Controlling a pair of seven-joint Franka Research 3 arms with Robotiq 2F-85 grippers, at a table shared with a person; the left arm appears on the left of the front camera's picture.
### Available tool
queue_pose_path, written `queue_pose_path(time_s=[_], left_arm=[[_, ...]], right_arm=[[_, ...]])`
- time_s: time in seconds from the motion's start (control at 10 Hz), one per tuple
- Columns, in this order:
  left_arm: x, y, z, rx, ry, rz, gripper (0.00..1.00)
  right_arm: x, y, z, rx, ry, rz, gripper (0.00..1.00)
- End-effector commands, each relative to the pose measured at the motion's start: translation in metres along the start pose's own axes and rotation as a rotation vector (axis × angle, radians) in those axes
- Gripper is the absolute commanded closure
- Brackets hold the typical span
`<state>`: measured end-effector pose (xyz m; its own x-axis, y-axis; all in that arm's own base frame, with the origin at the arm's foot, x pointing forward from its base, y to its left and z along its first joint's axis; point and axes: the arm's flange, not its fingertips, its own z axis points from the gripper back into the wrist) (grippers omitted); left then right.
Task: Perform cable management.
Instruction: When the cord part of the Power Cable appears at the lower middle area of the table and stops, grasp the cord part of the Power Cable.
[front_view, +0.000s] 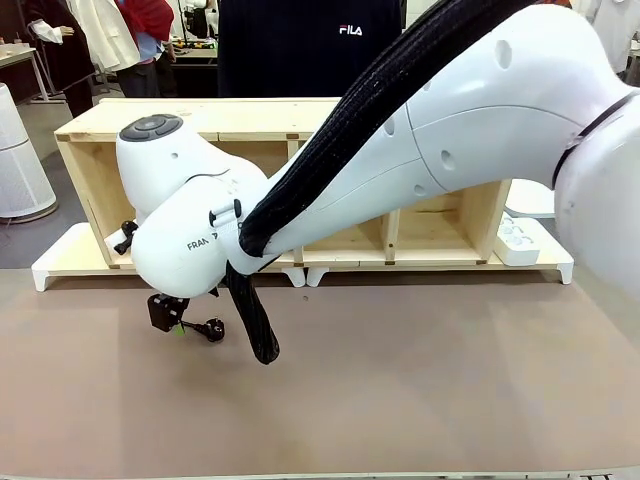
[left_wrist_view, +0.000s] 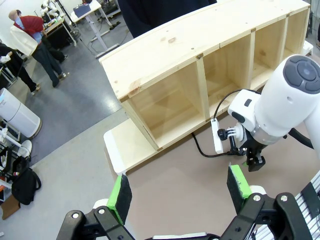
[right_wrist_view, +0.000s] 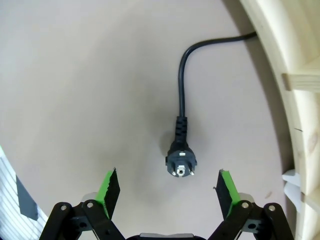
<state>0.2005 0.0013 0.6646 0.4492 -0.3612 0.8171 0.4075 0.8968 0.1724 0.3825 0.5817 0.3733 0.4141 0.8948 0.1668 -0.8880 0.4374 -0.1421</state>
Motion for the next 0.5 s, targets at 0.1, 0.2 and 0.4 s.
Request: queue_pose_path(time_s=[0.1,0.2,0.4], left_arm=[[0.002,-0.001,-0.001,-0.002,-0.011,0.014,0.0],[0.002,-0.001,-0.001,-0.002,-0.011,0.014,0.0],[0.002,-0.001,-0.001,-0.002,-0.011,0.014,0.0]], right_arm=[[0.006,-0.004,-0.02,-0.022,0.064,-0.02,0.0],[0.006,-0.006,-0.026,-0.028,0.076,-0.037,0.0],[0.009,-0.01,-0.037,-0.04,0.096,-0.095,0.0]])
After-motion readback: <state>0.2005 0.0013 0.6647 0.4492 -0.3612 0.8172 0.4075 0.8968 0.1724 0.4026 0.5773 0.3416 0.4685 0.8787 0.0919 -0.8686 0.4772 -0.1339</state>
